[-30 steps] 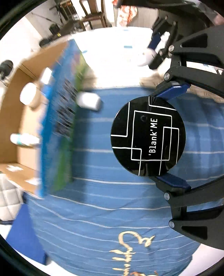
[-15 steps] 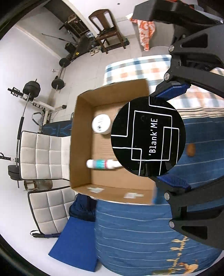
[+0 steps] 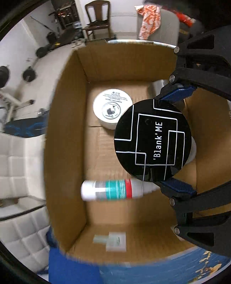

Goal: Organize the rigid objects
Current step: 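Carry both into the box and open both tools to release them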

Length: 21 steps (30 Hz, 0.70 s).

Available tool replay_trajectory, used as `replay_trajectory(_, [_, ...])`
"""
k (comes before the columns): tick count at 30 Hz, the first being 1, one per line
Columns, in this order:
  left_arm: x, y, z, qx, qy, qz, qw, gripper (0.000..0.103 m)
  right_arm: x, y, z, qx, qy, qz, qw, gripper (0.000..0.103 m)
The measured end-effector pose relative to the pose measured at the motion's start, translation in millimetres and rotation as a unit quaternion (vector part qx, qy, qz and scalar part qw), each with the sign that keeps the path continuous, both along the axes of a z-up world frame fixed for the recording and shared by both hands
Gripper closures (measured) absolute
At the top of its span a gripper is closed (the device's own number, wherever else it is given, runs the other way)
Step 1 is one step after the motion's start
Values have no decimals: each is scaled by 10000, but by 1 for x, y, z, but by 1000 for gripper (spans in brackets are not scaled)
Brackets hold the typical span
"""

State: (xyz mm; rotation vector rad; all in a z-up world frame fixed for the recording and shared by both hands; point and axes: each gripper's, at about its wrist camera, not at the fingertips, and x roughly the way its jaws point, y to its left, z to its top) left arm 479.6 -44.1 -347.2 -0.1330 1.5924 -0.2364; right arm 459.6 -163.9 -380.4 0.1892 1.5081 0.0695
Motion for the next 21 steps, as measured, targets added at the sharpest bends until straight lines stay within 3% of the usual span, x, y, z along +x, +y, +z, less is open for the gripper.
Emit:
replay_trajectory(5, [8,-1,-32,14,453,52,9990,30,29,-4,-4,-75,84,-83,9999,102])
replay_trajectory(14, [12,9,-52,-174,953,342,9947,30,45,-1,-8,-303,164,60,9994,102])
replay_trajectory(21, [14,23,-31,-204,592,418,9972,15,42,-1,-6,-310,240,131,9991,102])
